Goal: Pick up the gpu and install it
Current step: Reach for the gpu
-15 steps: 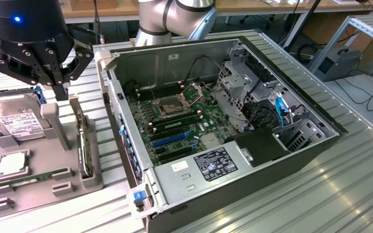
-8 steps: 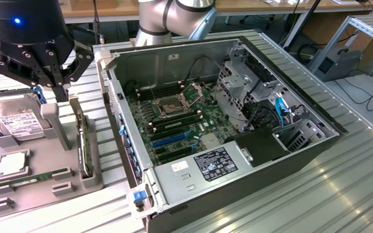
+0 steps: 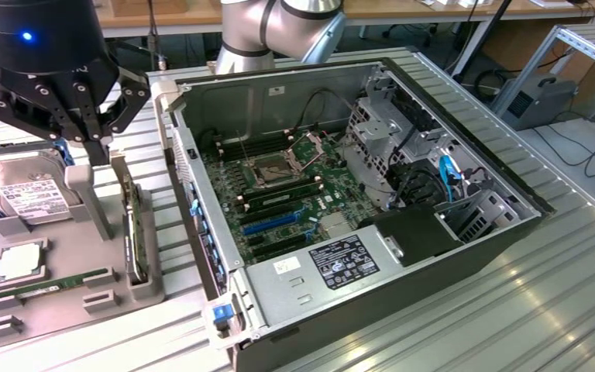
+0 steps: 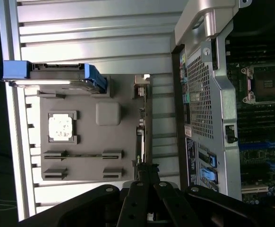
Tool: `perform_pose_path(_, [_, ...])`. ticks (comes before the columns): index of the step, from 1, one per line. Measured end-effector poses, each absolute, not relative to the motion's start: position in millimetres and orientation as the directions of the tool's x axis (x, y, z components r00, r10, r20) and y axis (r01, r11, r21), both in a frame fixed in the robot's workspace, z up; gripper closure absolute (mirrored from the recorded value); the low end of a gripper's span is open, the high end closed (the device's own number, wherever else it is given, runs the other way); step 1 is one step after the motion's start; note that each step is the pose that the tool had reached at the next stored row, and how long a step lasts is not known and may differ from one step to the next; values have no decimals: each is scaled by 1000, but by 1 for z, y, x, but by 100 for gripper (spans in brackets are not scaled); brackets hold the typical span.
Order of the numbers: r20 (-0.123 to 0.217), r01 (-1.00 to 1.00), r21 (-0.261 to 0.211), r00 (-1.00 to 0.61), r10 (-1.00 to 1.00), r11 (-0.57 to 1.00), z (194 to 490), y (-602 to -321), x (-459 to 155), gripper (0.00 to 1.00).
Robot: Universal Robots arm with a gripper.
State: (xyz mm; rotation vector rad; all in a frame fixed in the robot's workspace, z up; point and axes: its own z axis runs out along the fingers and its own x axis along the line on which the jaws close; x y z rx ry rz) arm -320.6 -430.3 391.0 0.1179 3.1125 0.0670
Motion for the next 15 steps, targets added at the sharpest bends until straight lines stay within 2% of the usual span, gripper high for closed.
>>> perform_pose_path(15, [-25, 75, 44, -997, 76, 996, 391, -439, -321, 89])
